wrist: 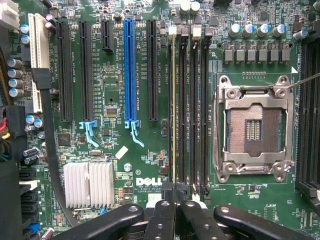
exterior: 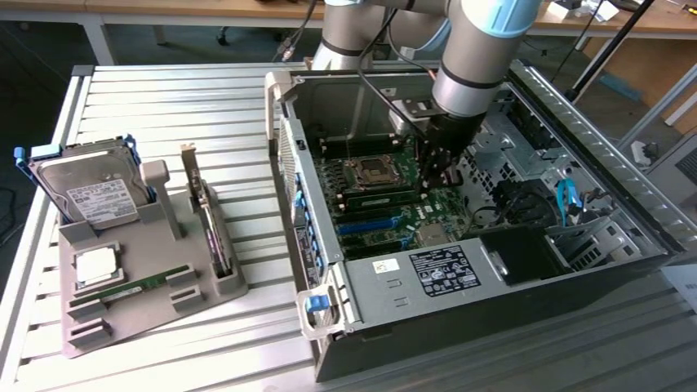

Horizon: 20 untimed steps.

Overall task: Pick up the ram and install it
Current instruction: 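Press down the ram until it locks into place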

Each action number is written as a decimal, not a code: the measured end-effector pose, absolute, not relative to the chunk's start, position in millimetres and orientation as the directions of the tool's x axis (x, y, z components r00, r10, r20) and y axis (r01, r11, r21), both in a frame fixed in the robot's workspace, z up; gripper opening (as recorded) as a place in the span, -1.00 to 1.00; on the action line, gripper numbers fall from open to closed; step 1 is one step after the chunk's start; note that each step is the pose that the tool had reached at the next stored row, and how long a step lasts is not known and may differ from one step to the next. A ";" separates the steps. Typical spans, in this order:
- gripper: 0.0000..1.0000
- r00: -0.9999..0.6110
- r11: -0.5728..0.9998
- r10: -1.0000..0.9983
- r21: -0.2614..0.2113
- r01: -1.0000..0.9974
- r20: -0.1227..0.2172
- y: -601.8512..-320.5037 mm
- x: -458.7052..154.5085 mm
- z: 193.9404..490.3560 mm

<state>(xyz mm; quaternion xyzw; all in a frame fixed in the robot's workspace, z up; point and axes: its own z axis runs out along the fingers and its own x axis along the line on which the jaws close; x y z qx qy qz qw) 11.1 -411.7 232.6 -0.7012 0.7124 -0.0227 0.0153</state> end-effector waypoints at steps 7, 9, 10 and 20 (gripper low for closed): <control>-0.79 -0.016 0.016 -1.000 -0.054 -0.998 0.010 -411.7 11.5 231.1; -0.79 -0.016 0.016 -1.000 -0.054 -0.998 0.010 -411.6 11.8 231.0; -0.79 -0.016 0.016 -1.000 -0.054 -0.998 0.010 -411.6 11.9 231.0; -0.79 -0.016 0.016 -1.000 -0.054 -0.998 0.010 -411.6 11.9 243.2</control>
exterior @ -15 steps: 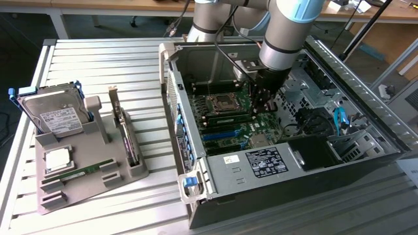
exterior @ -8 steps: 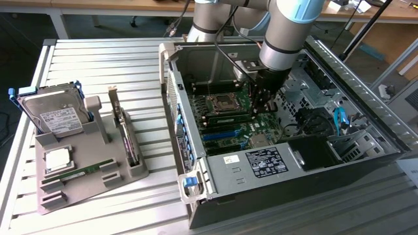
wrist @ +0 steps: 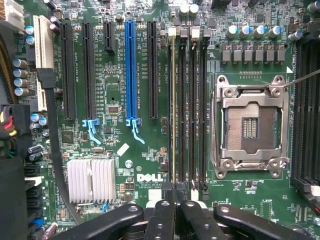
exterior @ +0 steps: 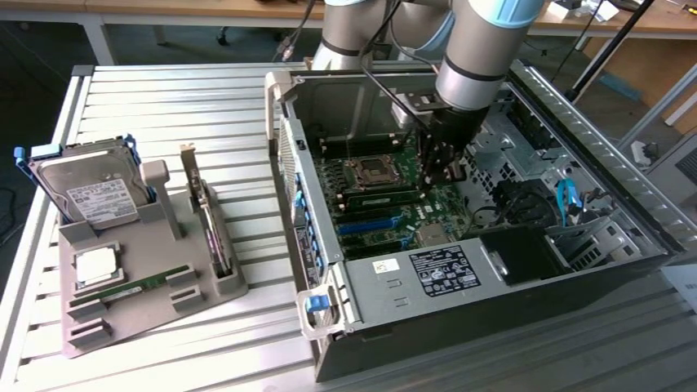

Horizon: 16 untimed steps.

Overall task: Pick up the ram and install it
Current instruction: 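Press down the ram until it locks into place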

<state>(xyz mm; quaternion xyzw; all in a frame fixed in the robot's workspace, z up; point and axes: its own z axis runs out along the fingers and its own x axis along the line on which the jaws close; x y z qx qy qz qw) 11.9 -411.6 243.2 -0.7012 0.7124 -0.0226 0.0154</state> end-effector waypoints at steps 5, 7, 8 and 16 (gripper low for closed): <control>-0.79 -0.016 0.016 -1.000 -0.054 -0.998 0.010 -411.6 11.9 247.7; -0.79 -0.016 0.016 -1.000 -0.054 -0.998 0.010 -411.6 11.2 247.7; -0.79 -0.016 0.015 -1.000 -0.054 -0.998 0.010 -411.6 9.0 247.7; -0.79 -0.016 0.016 -1.000 -0.056 -0.998 0.010 -411.6 -20.5 247.7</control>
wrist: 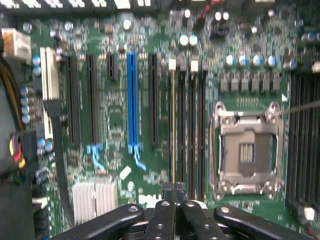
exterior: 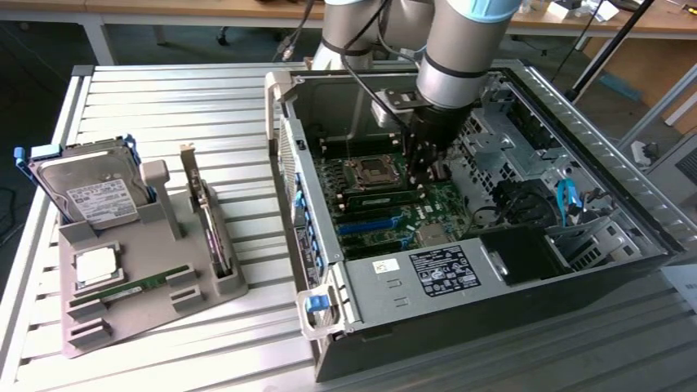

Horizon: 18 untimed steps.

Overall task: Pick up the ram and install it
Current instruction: 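Press down the ram until it locks into place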

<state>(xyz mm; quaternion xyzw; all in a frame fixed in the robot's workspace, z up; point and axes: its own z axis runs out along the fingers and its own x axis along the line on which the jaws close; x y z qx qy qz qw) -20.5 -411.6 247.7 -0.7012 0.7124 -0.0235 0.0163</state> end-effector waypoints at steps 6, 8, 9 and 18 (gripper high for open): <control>-0.79 -0.016 0.016 -1.000 -0.058 -0.998 0.010 -411.6 -39.2 247.7; -0.79 -0.016 0.015 -1.000 -0.058 -0.998 0.010 -411.6 -45.1 247.7; -0.79 -0.016 0.016 -1.000 -0.058 -0.998 0.010 -411.6 -49.0 247.7; -0.79 -0.016 0.016 -1.000 -0.059 -0.998 0.010 -411.6 -59.4 244.4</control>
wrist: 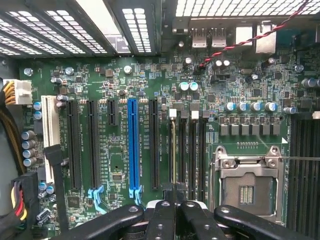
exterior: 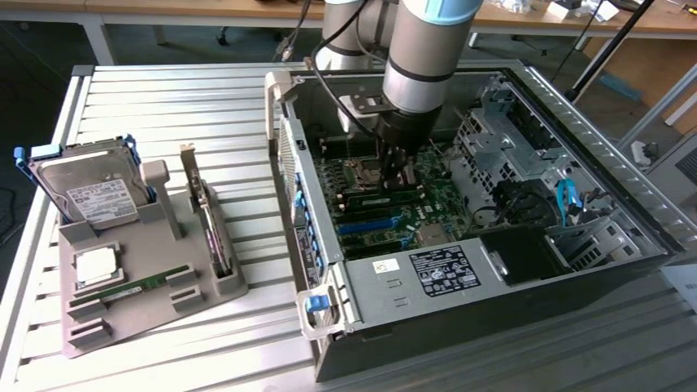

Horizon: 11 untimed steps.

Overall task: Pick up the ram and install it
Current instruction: 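Press down the ram until it locks into place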

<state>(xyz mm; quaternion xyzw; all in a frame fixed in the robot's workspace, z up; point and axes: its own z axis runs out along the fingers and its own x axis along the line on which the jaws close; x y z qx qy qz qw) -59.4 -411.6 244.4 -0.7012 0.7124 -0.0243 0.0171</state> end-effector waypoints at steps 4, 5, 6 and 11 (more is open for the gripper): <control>-0.79 -0.016 0.016 -1.000 -0.059 -0.998 0.010 -411.6 -59.4 242.5; -0.79 -0.016 0.016 -1.000 -0.059 -0.998 0.010 -411.6 -59.4 242.1; -0.79 -0.016 0.016 -1.000 -0.059 -0.998 0.010 -411.7 -59.4 241.9; -0.79 -0.016 0.016 -1.000 -0.059 -0.998 0.010 -411.6 -59.4 240.3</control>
